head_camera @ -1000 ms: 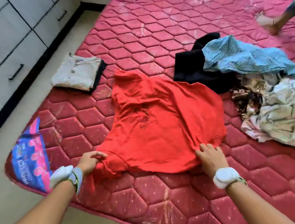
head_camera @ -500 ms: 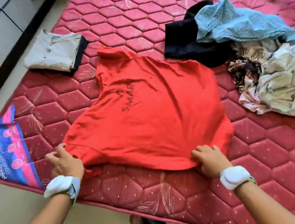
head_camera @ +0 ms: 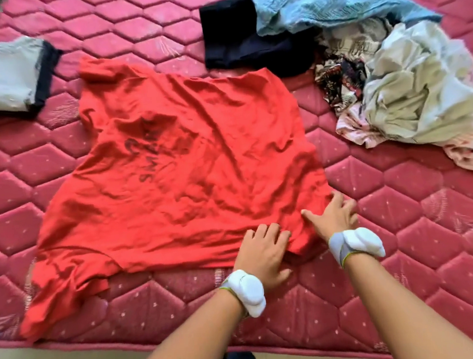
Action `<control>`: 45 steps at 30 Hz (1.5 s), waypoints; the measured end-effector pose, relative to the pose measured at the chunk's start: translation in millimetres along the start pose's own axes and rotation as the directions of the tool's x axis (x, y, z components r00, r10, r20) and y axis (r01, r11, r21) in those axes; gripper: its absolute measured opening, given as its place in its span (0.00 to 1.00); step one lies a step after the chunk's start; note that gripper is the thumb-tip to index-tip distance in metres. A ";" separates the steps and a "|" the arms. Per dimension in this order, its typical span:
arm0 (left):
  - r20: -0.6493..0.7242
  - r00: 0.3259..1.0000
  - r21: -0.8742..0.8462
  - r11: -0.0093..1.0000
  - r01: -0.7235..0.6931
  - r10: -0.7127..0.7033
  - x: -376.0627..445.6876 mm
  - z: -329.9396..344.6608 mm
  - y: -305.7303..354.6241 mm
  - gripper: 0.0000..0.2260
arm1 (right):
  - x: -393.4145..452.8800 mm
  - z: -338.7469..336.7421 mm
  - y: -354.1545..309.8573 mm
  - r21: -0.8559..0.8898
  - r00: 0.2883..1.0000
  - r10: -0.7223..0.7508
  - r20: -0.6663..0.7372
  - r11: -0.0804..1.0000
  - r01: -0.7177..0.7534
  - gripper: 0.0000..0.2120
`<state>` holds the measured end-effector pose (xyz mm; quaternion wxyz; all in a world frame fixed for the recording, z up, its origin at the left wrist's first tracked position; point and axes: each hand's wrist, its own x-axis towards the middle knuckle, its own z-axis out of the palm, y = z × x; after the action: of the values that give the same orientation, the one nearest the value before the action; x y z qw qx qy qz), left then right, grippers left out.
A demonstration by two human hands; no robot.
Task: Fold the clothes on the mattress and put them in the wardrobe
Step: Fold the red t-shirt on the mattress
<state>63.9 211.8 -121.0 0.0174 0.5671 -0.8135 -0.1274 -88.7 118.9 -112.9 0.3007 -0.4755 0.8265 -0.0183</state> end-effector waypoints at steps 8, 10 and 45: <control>-0.074 0.922 -0.693 0.684 0.227 -0.381 22.5 -4.1 2.6 0.11 | 5.9 -12.0 10.7 0.278 0.973 -0.081 0.217 0.961 0.018 0.17; -0.033 0.909 -0.568 0.756 0.325 -0.416 27.9 -8.9 -2.3 0.22 | 7.8 -11.9 5.7 0.564 0.921 -0.056 0.386 0.804 -0.188 0.18; -0.150 0.849 0.000 0.859 0.511 -0.506 153.8 9.9 -90.5 0.30 | 157.9 -10.4 -207.4 -0.007 0.561 -0.818 -0.125 0.567 0.824 0.28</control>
<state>90.5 41.7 -169.1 0.0309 0.7700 -0.6334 -0.0697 8.8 -123.1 -114.5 0.2222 -0.7953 0.5256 -0.2045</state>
